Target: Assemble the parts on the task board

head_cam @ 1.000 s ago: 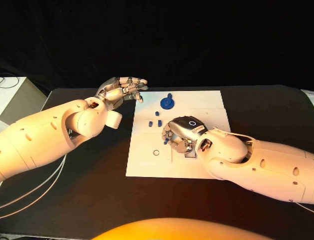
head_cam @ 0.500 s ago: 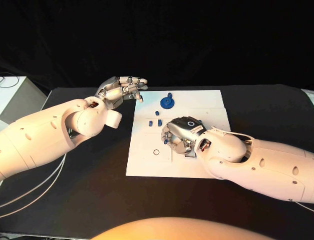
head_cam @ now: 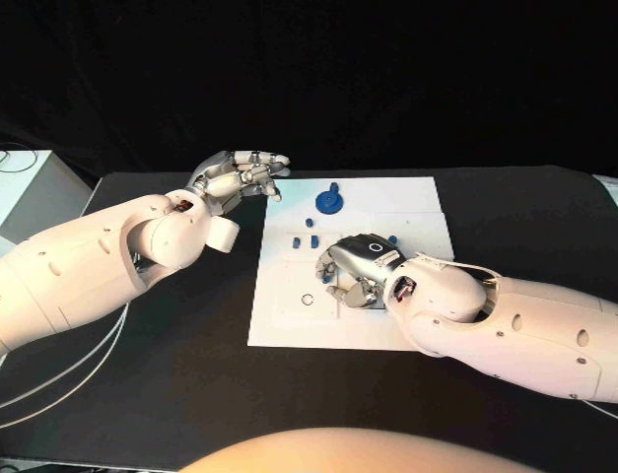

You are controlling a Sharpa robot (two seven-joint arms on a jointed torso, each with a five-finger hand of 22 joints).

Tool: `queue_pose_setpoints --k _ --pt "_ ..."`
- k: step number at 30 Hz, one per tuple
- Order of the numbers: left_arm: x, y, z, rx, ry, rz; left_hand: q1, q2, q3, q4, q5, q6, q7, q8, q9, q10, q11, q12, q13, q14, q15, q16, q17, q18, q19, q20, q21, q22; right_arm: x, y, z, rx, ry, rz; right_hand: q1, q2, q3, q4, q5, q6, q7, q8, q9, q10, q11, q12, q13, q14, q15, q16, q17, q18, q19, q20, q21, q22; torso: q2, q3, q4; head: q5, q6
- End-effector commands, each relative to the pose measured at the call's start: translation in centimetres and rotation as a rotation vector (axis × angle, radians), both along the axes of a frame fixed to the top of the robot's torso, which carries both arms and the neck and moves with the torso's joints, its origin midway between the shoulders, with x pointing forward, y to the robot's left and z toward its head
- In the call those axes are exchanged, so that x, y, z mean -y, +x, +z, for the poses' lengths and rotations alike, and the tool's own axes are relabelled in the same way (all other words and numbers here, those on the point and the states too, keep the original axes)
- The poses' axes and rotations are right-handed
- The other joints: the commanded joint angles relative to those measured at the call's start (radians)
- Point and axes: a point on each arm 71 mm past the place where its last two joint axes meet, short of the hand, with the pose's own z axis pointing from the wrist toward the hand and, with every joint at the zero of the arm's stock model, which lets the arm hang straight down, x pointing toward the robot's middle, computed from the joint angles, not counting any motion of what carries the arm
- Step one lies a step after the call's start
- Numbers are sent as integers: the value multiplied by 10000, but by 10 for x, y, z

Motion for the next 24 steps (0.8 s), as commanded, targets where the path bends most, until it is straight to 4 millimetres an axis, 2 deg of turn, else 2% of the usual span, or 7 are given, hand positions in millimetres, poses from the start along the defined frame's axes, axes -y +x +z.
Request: queue_pose_setpoints --k 1,10,24 --pt "2 -1 1 42 -29 -199 91 3 -54 8 -13 -9 35 -70 -15 -74 8 -20 -10 -42 12 -55 -12 55 63 16 -38 -11 0 -1 -1 -22 69 36 35 -69 -113 -6 -54 -90 -17 -83 -40 -158 28 37 -44 368 78 -46 -62 167 -30 33 -144 -77 0 2 -5 -4 3" --pt "2 -1 1 5 -1 -249 99 7 -62 14 -15 -16 39 -74 -21 -89 14 -25 -15 -50 16 -66 -23 55 64 20 -57 -25 4 0 2 179 320 -199 122 -33 -287 -12 -29 -187 48 -196 -103 -330 55 52 -81 328 100 -139 -205 209 -85 58 -389 -214 7 8 1 -36 28" --pt "2 -1 0 -4 10 -301 104 10 -63 15 -15 -17 39 -75 -23 -93 15 -27 -16 -54 18 -71 -28 55 63 21 -64 -29 18 -3 10 402 1308 -474 241 -19 -582 -1 54 -396 24 -397 -215 -499 88 74 -106 300 126 -196 -311 245 -121 87 -625 -348 -7 -6 -6 -97 94"
